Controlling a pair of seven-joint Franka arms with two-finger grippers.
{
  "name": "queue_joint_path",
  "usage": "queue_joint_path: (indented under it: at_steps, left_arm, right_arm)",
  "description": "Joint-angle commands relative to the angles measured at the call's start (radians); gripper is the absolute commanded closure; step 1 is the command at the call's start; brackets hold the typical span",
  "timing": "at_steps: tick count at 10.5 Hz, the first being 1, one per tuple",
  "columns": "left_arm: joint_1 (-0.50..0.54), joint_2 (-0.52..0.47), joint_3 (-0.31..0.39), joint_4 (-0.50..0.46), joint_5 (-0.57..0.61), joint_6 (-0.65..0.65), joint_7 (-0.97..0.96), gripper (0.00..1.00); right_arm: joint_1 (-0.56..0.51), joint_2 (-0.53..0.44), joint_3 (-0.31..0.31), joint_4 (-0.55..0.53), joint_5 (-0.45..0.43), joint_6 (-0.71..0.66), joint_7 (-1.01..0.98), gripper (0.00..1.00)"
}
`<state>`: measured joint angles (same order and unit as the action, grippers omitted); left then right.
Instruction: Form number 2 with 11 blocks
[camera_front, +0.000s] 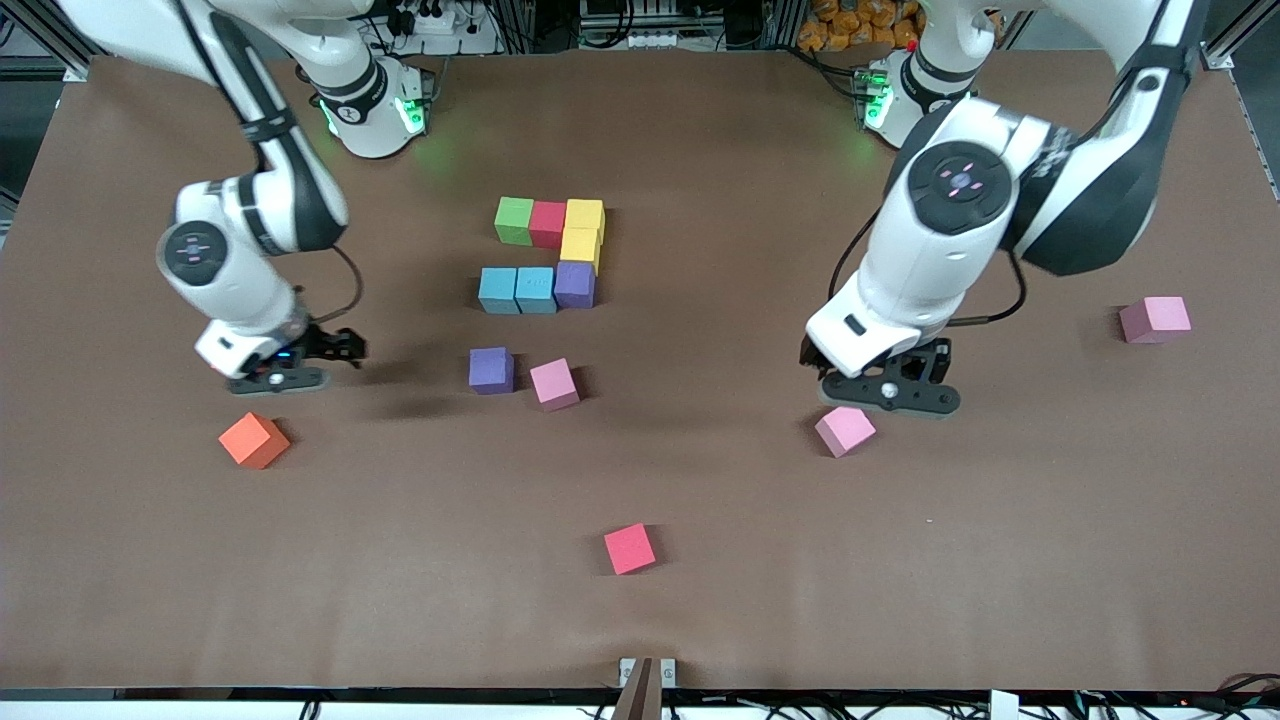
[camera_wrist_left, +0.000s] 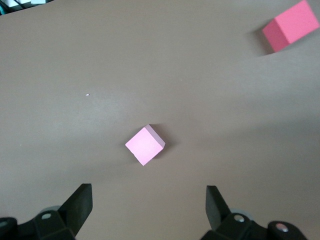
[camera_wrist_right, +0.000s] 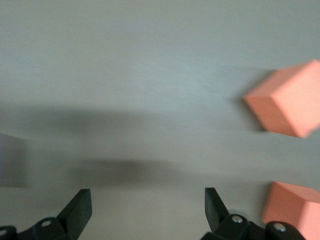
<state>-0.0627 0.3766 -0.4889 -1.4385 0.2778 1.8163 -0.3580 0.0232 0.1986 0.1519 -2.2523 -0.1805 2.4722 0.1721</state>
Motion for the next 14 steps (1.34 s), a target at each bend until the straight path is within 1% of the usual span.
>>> queue_joint_path:
  at_steps: [1, 3, 5, 7, 9, 14]
  left_arm:
    - [0.026, -0.03, -0.007, -0.004, -0.067, -0.015, 0.114, 0.0]
    - [0.037, -0.03, -0.004, 0.0, -0.138, -0.015, 0.137, 0.0]
    - [0.04, -0.031, -0.008, 0.001, -0.158, -0.015, 0.137, 0.0]
    - [0.037, -0.031, -0.01, 0.001, -0.16, -0.015, 0.136, 0.0]
    - [0.038, -0.031, -0.01, 0.001, -0.16, -0.015, 0.136, 0.0]
    - [0.029, -0.031, -0.011, 0.001, -0.16, -0.015, 0.134, 0.0]
  right_arm:
    - [0.11, 0.076, 0.032, 0.083, -0.011, -0.027, 0.159, 0.0]
    - [0.177, 0.134, 0.04, 0.126, -0.011, -0.027, 0.242, 0.0]
    - [0.19, 0.142, 0.046, 0.126, -0.013, -0.026, 0.247, 0.0]
    - [0.192, 0.156, 0.058, 0.152, -0.011, -0.025, 0.254, 0.0]
    - [0.192, 0.188, 0.066, 0.181, -0.011, -0.022, 0.314, 0.0]
    - [0.215, 0.242, 0.071, 0.2, -0.01, 0.024, 0.391, 0.0]
